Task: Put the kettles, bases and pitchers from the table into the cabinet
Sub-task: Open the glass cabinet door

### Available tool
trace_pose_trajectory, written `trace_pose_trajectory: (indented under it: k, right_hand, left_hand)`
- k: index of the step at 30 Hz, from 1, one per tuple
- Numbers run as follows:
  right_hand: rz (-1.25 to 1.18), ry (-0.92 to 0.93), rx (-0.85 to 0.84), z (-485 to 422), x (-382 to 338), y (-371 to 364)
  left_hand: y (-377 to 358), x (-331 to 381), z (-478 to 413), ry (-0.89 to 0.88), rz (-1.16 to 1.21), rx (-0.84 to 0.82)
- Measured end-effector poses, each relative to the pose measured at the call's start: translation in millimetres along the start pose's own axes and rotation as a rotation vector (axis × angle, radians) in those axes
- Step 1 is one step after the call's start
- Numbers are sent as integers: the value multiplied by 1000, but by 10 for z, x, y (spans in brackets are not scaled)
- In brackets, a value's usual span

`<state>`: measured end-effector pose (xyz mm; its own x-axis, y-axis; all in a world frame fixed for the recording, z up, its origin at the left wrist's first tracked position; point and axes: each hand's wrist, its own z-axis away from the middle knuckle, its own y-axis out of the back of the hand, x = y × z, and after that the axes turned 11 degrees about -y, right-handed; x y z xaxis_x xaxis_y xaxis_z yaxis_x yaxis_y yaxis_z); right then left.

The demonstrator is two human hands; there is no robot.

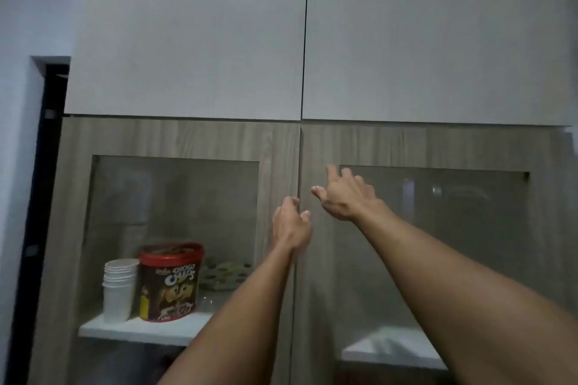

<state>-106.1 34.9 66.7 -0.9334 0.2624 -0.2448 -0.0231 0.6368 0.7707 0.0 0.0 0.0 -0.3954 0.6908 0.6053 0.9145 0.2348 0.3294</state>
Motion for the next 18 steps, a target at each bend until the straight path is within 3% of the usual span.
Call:
trace_pose_trajectory:
  k: [5, 11, 18]
  right_hand:
    - [-50, 43, 58, -645, -168, -98]
    - [58, 33, 99, -1030, -229, 70]
    - [-50, -1, 59, -984, -313, 228]
  left_hand:
    - [-266, -93, -571, -15, 85, 68]
    - [-523, -170, -787, 18, -48, 288]
    - [-483, -127, -700, 39, 10, 252]
